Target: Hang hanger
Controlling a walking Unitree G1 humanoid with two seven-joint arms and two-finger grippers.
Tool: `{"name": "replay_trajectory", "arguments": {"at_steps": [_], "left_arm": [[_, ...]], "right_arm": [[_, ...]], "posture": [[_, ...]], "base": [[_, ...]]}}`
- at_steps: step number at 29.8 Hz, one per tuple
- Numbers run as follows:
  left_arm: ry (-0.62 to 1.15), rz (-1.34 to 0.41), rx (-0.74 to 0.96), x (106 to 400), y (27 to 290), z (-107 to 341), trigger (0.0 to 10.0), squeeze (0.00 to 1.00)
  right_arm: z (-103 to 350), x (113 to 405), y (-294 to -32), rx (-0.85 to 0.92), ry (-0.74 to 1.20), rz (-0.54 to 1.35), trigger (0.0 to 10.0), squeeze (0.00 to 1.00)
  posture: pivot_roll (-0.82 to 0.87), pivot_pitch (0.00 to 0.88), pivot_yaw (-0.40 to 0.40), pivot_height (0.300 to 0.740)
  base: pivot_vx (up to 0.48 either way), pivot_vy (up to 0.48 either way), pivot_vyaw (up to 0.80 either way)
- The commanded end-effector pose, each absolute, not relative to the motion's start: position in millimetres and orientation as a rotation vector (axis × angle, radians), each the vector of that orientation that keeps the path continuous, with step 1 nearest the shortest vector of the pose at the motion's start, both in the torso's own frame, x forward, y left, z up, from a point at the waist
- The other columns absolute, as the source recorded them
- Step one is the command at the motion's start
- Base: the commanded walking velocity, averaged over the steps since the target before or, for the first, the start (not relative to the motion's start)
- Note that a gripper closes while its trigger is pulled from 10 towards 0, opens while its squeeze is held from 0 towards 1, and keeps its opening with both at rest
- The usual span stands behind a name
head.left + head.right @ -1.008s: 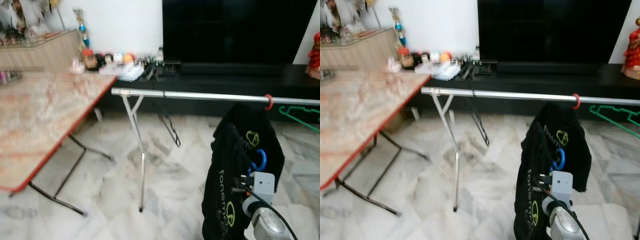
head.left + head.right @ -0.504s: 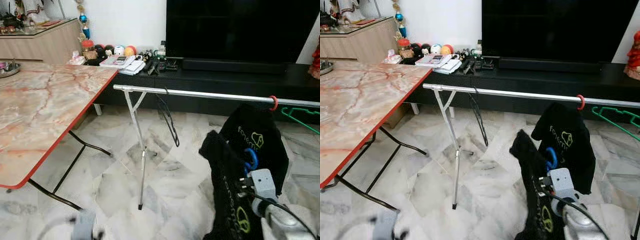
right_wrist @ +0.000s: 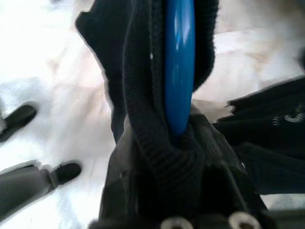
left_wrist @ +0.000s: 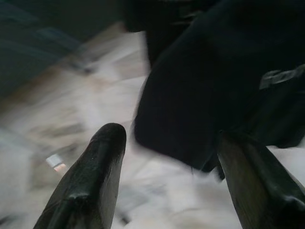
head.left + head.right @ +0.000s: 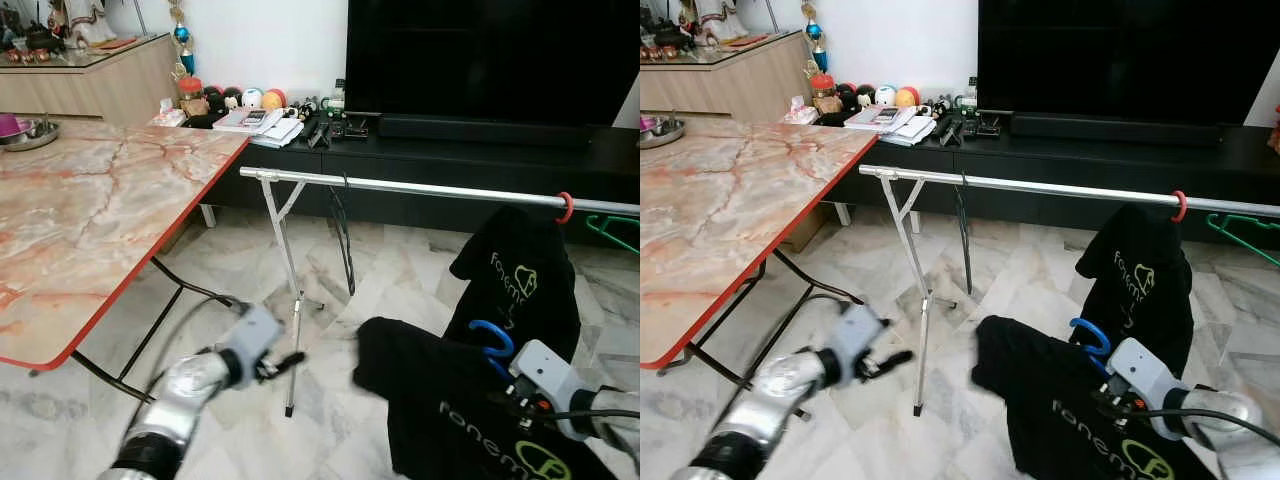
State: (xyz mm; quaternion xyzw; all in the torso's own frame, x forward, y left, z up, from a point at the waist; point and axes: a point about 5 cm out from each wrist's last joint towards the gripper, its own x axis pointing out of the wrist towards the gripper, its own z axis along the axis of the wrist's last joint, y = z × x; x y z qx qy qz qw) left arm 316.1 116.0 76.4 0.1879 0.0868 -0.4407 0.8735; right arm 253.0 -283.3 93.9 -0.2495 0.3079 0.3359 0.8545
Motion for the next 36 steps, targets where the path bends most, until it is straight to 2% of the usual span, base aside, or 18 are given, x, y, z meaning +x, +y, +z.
{"name": "replay_trajectory", "arguments": {"at_steps": [1, 3, 9, 10, 13, 14, 15, 16, 17, 22, 31, 32, 33, 34, 36], "left_arm": [[0.192, -0.975, 0.406, 313.4, 110.7, 78.3, 10.0, 0.00], [0.185, -1.072, 0.415, 306.8, 97.1, 77.5, 10.0, 0.00], [0.202, -1.178, 0.472, 297.0, 87.7, 72.7, 10.0, 0.00], [0.205, -1.185, 0.473, 296.2, 86.8, 72.3, 10.0, 0.11], [0.206, -1.187, 0.472, 295.9, 86.4, 72.3, 10.0, 0.11], [0.213, -1.195, 0.476, 295.2, 86.3, 71.4, 10.0, 0.39], [0.228, -1.210, 0.492, 293.4, 86.2, 69.4, 10.0, 0.06], [0.228, -1.210, 0.492, 293.4, 86.2, 69.4, 10.0, 0.06], [0.241, -1.221, 0.506, 291.7, 86.1, 66.7, 10.0, 0.00], [0.266, -1.194, 0.562, 293.6, 83.9, 57.8, 10.0, 0.00], [0.303, -1.177, 0.516, 290.8, 81.3, 48.5, 10.0, 0.00], [0.305, -1.177, 0.513, 290.6, 81.5, 47.7, 0.9, 0.00], [0.305, -1.174, 0.512, 290.6, 81.5, 46.8, 0.9, 0.00], [0.306, -1.179, 0.505, 290.2, 80.9, 45.6, 0.0, 0.00], [0.307, -1.189, 0.495, 289.5, 80.0, 45.0, 0.0, 0.00]], "right_arm": [[104.1, 250.6, -275.8, -0.531, 0.603, 0.787, 10.0, 0.00], [108.7, 239.7, -274.6, -0.543, 0.612, 0.848, 10.0, 0.00], [117.8, 230.0, -278.5, -0.564, 0.626, 0.881, 10.0, 0.00], [118.9, 228.5, -277.2, -0.561, 0.621, 0.890, 10.0, 0.00], [119.4, 227.6, -276.3, -0.558, 0.619, 0.896, 10.0, 0.00], [120.8, 225.2, -273.7, -0.549, 0.612, 0.916, 10.0, 0.00], [123.4, 221.7, -270.6, -0.541, 0.603, 0.941, 10.0, 0.00], [123.4, 221.7, -270.6, -0.541, 0.603, 0.941, 10.0, 0.00], [125.3, 218.5, -268.1, -0.535, 0.596, 0.964, 10.0, 0.00], [139.2, 211.7, -261.1, -0.531, 0.571, 1.038, 10.0, 0.00], [142.5, 209.8, -260.6, -0.536, 0.570, 1.037, 10.0, 0.00], [143.1, 210.0, -260.5, -0.536, 0.567, 1.035, 10.0, 0.00], [143.7, 209.9, -260.3, -0.536, 0.566, 1.035, 10.0, 0.00], [144.0, 209.8, -260.3, -0.535, 0.566, 1.033, 10.0, 0.00], [144.1, 210.0, -260.3, -0.535, 0.565, 1.032, 10.0, 0.00]], "posture": [[0.01, 0.000, 0.029, 0.740], [0.00, 0.000, 0.045, 0.740], [-0.01, 0.000, 0.058, 0.740], [-0.01, 0.000, 0.062, 0.740], [-0.01, 0.000, 0.062, 0.740], [-0.02, 0.000, 0.067, 0.740], [-0.02, 0.000, 0.067, 0.740], [-0.02, 0.000, 0.067, 0.740], [-0.03, 0.000, 0.067, 0.740], [-0.04, 0.000, 0.063, 0.740], [-0.04, 0.000, 0.063, 0.740], [-0.05, 0.000, 0.063, 0.740], [-0.05, 0.000, 0.063, 0.740], [-0.05, 0.000, 0.064, 0.740], [-0.05, 0.000, 0.064, 0.740]], "base": [[0.000, 0.000, 0.00], [0.000, 0.000, 0.00], [0.000, 0.000, 0.00], [0.000, 0.000, 0.00], [0.000, 0.000, 0.00], [0.000, 0.000, 0.00], [0.000, 0.000, 0.00], [0.000, 0.000, 0.00], [0.000, 0.000, 0.00], [0.000, 0.000, 0.00], [0.000, 0.000, 0.00], [0.000, 0.000, 0.00], [0.000, 0.000, 0.00], [0.000, 0.000, 0.00], [0.000, 0.000, 0.00]]}}
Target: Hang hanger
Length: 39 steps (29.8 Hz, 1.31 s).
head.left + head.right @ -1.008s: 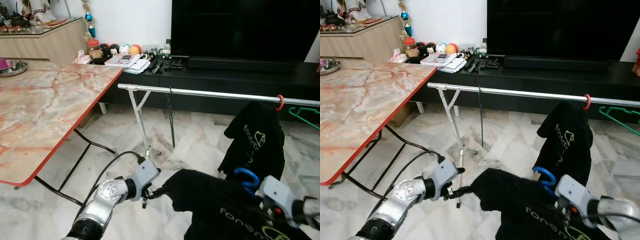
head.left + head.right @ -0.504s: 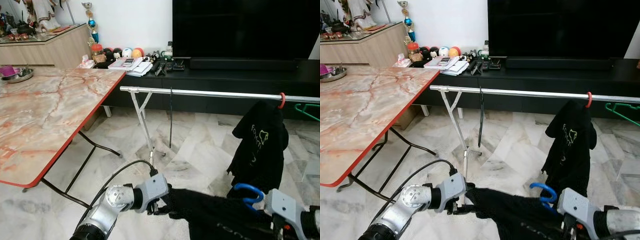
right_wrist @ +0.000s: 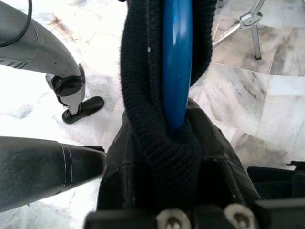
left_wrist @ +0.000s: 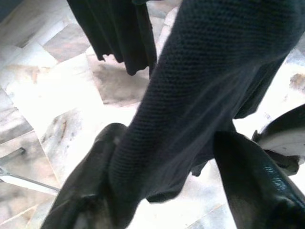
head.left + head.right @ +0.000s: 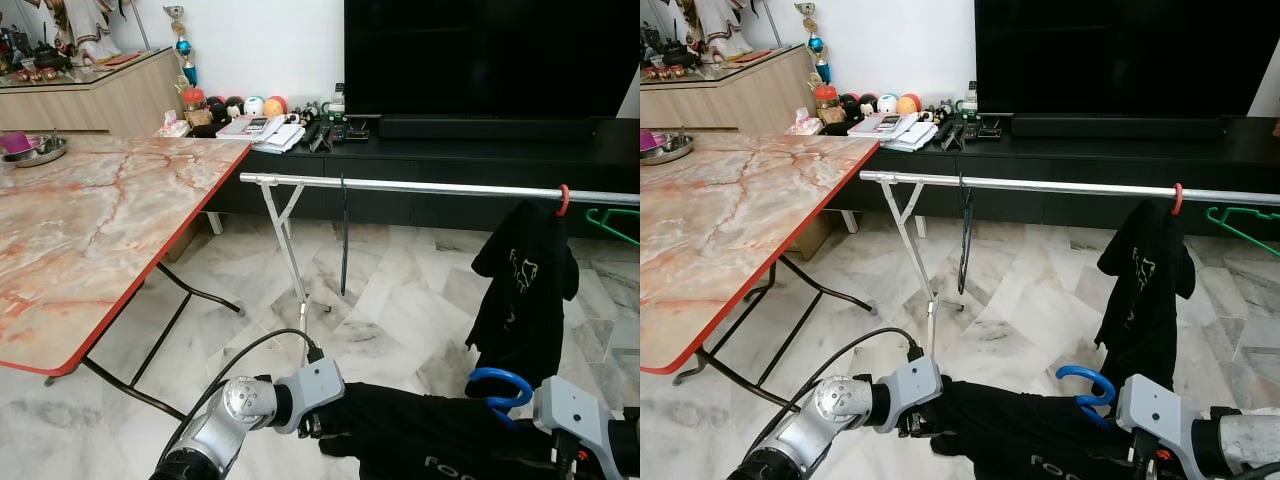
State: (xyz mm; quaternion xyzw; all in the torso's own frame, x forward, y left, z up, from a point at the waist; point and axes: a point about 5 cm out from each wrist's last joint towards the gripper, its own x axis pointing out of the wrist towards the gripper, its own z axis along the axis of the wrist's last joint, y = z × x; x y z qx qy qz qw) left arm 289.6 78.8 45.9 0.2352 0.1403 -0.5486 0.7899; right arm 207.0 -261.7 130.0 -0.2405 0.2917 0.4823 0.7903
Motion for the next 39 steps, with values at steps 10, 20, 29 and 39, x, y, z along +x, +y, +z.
{"name": "replay_trajectory", "arguments": {"at_steps": [10, 20, 29, 39], "left_arm": [[0.314, -1.236, 0.488, 283.4, 71.7, 38.4, 0.0, 0.00], [0.341, -1.276, 0.566, 280.4, 79.1, 33.3, 0.0, 0.00], [0.337, -1.283, 0.597, 283.3, 83.6, 37.8, 0.0, 0.00], [0.348, -1.069, 0.672, 302.3, 104.2, 40.7, 0.0, 0.00]], "right_arm": [[143.2, 213.5, -257.2, -0.530, 0.551, 1.020, 10.0, 0.00], [140.7, 216.3, -256.7, -0.534, 0.558, 1.009, 10.0, 0.00], [140.1, 216.4, -256.2, -0.533, 0.556, 1.007, 10.0, 0.00], [136.9, 219.3, -258.4, -0.541, 0.562, 0.971, 10.0, 0.00]], "posture": [[-0.05, 0.000, 0.073, 0.740], [-0.04, 0.000, 0.076, 0.740], [-0.03, 0.000, 0.076, 0.740], [-0.03, 0.000, 0.079, 0.740]], "base": [[0.000, 0.000, 0.00], [0.000, 0.000, 0.00], [0.000, 0.000, 0.00], [0.000, 0.000, 0.00]]}}
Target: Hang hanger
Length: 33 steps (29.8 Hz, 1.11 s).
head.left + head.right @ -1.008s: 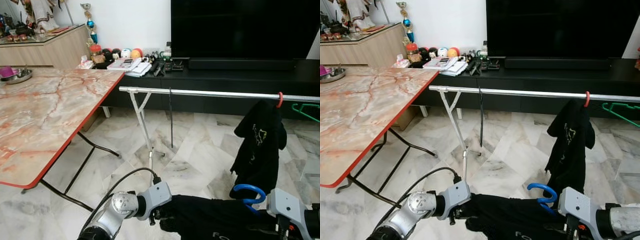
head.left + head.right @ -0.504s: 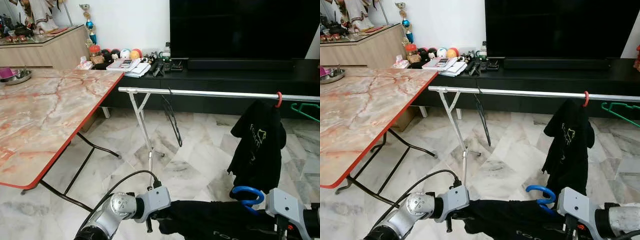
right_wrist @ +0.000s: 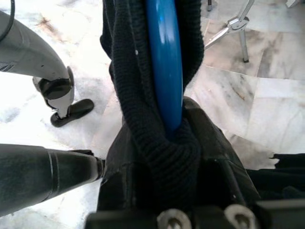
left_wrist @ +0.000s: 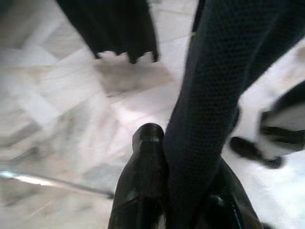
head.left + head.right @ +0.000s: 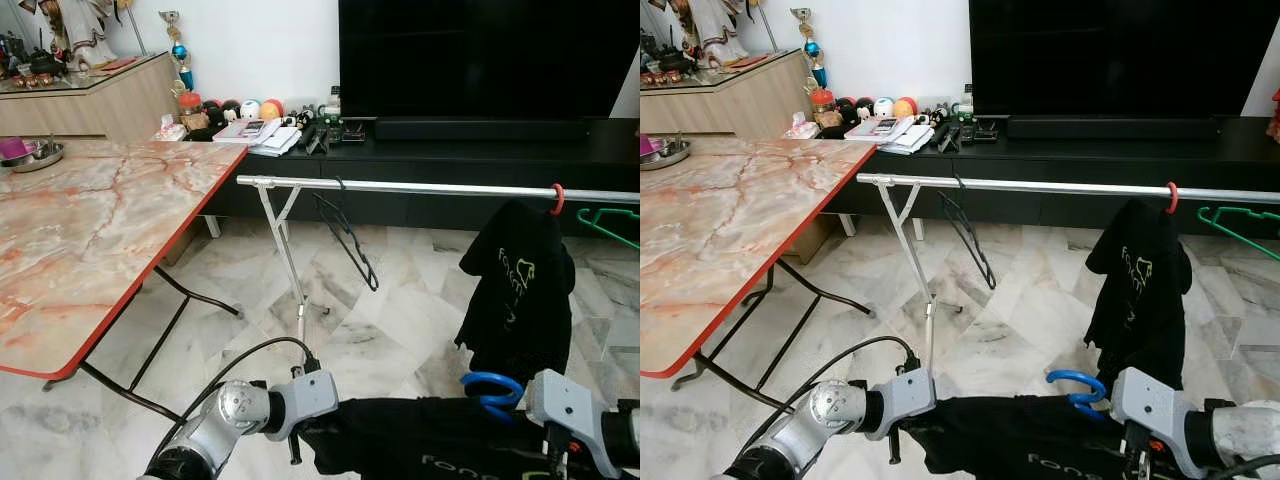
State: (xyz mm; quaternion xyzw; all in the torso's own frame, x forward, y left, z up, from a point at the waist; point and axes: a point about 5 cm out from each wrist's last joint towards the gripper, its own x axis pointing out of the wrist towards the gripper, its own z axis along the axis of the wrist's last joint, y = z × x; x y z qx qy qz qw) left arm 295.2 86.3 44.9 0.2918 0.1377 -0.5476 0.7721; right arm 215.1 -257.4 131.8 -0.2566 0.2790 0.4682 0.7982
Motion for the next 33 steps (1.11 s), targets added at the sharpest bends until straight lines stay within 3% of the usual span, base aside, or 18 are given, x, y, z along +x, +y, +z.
{"name": "replay_trajectory", "arguments": {"at_steps": [1, 5, 9, 16, 18, 19, 21, 22, 23, 33], "left_arm": [[0.351, -1.041, 0.680, 304.5, 106.3, 40.9, 0.0, 0.00], [0.347, -0.903, 0.671, 317.0, 116.5, 47.6, 0.0, 0.00], [0.345, -0.877, 0.677, 319.6, 120.3, 49.3, 0.0, 0.00], [0.321, -0.953, 0.674, 314.0, 115.6, 47.8, 0.0, 0.00], [0.328, -1.061, 0.670, 305.8, 110.1, 45.0, 0.0, 0.00], [0.341, -1.131, 0.674, 299.3, 107.1, 41.6, 0.5, 0.00], [0.344, -1.157, 0.683, 296.7, 106.1, 40.2, 0.5, 0.00], [0.340, -1.169, 0.691, 295.6, 105.6, 39.7, 1.8, 0.00], [0.355, -1.178, 0.688, 293.7, 104.8, 37.4, 10.0, 1.00], [0.377, -1.166, 0.726, 294.1, 100.9, 33.2, 10.0, 1.00]], "right_arm": [[135.8, 218.9, -258.6, -0.542, 0.567, 0.972, 10.0, 0.00], [129.2, 217.9, -259.9, -0.541, 0.594, 0.963, 10.0, 0.00], [126.7, 217.3, -259.3, -0.543, 0.604, 0.964, 10.0, 0.00], [126.2, 218.9, -258.9, -0.548, 0.601, 0.954, 10.0, 0.00], [126.4, 218.7, -259.0, -0.549, 0.601, 0.953, 10.0, 0.00], [126.2, 218.7, -258.9, -0.550, 0.601, 0.955, 10.0, 0.00], [126.2, 218.8, -258.8, -0.551, 0.601, 0.956, 10.0, 0.00], [126.2, 218.9, -258.7, -0.551, 0.601, 0.956, 10.0, 0.00], [126.8, 219.4, -257.8, -0.550, 0.596, 0.956, 10.0, 0.00], [132.2, 222.0, -255.5, -0.547, 0.566, 0.964, 10.0, 0.00]], "posture": [[-0.02, 0.000, 0.080, 0.740], [-0.02, 0.000, 0.080, 0.740], [-0.02, 0.000, 0.080, 0.740], [-0.02, 0.000, 0.079, 0.740], [-0.02, 0.000, 0.078, 0.740], [-0.02, 0.000, 0.079, 0.740], [-0.02, 0.000, 0.079, 0.740], [-0.02, 0.000, 0.079, 0.740], [-0.02, 0.000, 0.080, 0.740], [-0.02, 0.000, 0.080, 0.740]], "base": [[0.000, 0.000, 0.00], [0.000, 0.000, 0.00], [0.000, 0.000, 0.00], [0.000, 0.000, 0.00], [0.000, 0.000, 0.00], [0.000, 0.000, 0.00], [0.000, 0.000, 0.00], [0.000, 0.000, 0.00], [0.000, 0.000, 0.00], [0.000, 0.000, 0.00]]}}
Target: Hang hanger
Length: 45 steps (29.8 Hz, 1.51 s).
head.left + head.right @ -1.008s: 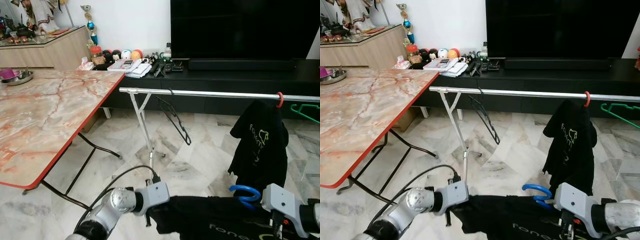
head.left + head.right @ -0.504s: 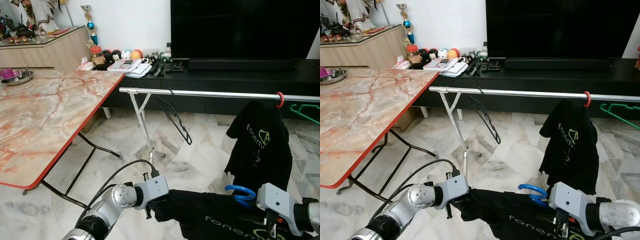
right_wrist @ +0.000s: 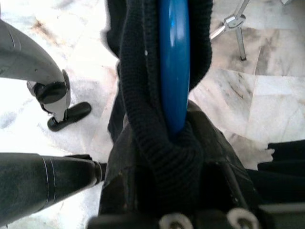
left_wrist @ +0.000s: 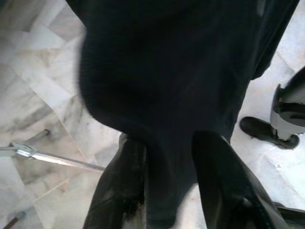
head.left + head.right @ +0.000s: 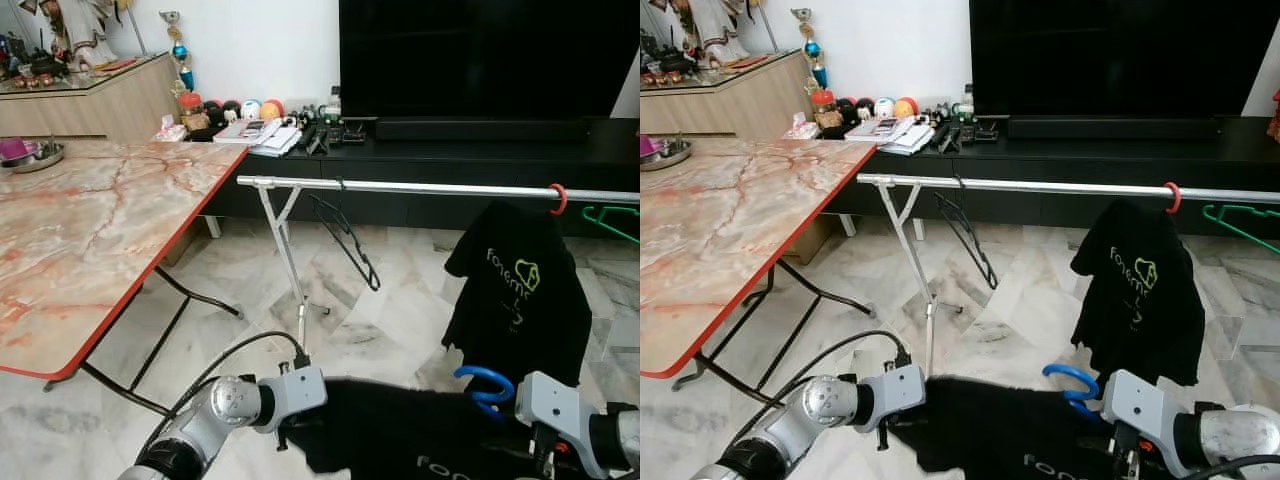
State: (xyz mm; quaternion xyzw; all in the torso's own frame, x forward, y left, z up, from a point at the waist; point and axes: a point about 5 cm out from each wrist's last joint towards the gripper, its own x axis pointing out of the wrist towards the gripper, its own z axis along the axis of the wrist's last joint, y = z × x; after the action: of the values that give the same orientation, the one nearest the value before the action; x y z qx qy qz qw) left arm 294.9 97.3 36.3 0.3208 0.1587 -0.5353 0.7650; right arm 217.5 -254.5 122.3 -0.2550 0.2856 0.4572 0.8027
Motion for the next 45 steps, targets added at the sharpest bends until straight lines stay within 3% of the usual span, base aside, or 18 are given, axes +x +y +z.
{"name": "replay_trajectory", "arguments": {"at_steps": [1, 10, 11, 12, 13, 17, 18, 19, 20, 25, 26, 27, 28, 45], "left_arm": [[0.388, -1.172, 0.725, 293.3, 101.4, 32.1, 10.0, 0.00], [0.384, -1.171, 0.718, 294.4, 95.8, 31.7, 10.0, 0.00], [0.378, -1.161, 0.700, 295.1, 92.9, 32.0, 7.7, 0.00], [0.377, -1.158, 0.695, 295.2, 92.1, 32.1, 7.7, 0.00], [0.374, -1.148, 0.694, 296.0, 91.1, 32.4, 3.9, 0.00], [0.368, -1.108, 0.694, 298.9, 86.8, 32.8, 4.3, 0.00], [0.369, -1.099, 0.680, 299.4, 85.9, 32.9, 7.2, 0.00], [0.369, -1.099, 0.680, 299.4, 85.9, 32.9, 7.2, 0.00], [0.367, -1.094, 0.667, 299.6, 84.3, 33.2, 4.9, 0.00], [0.368, -1.007, 0.693, 306.1, 86.5, 33.7, 4.9, 0.00], [0.368, -0.990, 0.697, 307.7, 87.3, 34.1, 2.4, 0.00], [0.368, -0.985, 0.696, 308.2, 87.5, 34.3, 2.4, 0.00], [0.368, -0.984, 0.694, 308.2, 87.5, 34.4, 0.0, 0.00], [0.388, -0.931, 0.677, 311.2, 93.4, 33.5, 0.0, 0.00]], "right_arm": [[132.6, 221.8, -255.4, -0.546, 0.565, 0.965, 10.0, 0.00], [134.4, 222.0, -251.8, -0.537, 0.546, 0.977, 10.0, 0.00], [135.2, 221.8, -251.4, -0.535, 0.543, 0.977, 10.0, 0.00], [135.4, 221.8, -251.3, -0.534, 0.542, 0.977, 10.0, 0.00], [135.7, 221.6, -251.4, -0.534, 0.542, 0.978, 10.0, 0.00], [136.2, 220.3, -251.9, -0.529, 0.543, 0.979, 10.0, 0.00], [136.2, 220.1, -251.7, -0.527, 0.541, 0.979, 10.0, 0.00], [136.2, 220.1, -251.7, -0.527, 0.541, 0.979, 10.0, 0.00], [136.2, 220.0, -251.8, -0.526, 0.541, 0.978, 10.0, 0.00], [136.4, 219.6, -251.0, -0.522, 0.540, 0.980, 10.0, 0.00], [136.0, 219.5, -250.7, -0.521, 0.540, 0.981, 10.0, 0.00], [135.7, 219.4, -250.6, -0.522, 0.540, 0.981, 10.0, 0.00], [135.3, 219.3, -250.5, -0.521, 0.541, 0.981, 10.0, 0.00], [134.3, 223.0, -248.7, -0.515, 0.524, 0.964, 10.0, 0.00]], "posture": [[-0.02, 0.000, 0.080, 0.740], [-0.03, 0.000, 0.084, 0.740], [-0.03, 0.000, 0.086, 0.740], [-0.03, 0.000, 0.086, 0.740], [-0.03, 0.000, 0.086, 0.740], [-0.03, 0.000, 0.086, 0.740], [-0.03, 0.000, 0.087, 0.740], [-0.03, 0.000, 0.087, 0.740], [-0.04, 0.000, 0.087, 0.740], [-0.03, 0.000, 0.087, 0.740], [-0.03, 0.000, 0.088, 0.740], [-0.03, 0.000, 0.088, 0.740], [-0.03, 0.000, 0.089, 0.740], [-0.03, 0.000, 0.090, 0.740]], "base": [[0.000, 0.000, 0.00], [0.000, 0.000, 0.00], [0.000, 0.000, 0.00], [0.000, 0.000, 0.00], [0.000, 0.000, 0.00], [0.000, 0.000, 0.00], [0.000, 0.000, 0.00], [0.000, 0.000, 0.00], [0.000, 0.000, 0.00], [0.000, 0.000, 0.00], [0.000, 0.000, 0.00], [0.000, 0.000, 0.00], [0.000, 0.000, 0.00], [0.000, 0.000, 0.00]]}}
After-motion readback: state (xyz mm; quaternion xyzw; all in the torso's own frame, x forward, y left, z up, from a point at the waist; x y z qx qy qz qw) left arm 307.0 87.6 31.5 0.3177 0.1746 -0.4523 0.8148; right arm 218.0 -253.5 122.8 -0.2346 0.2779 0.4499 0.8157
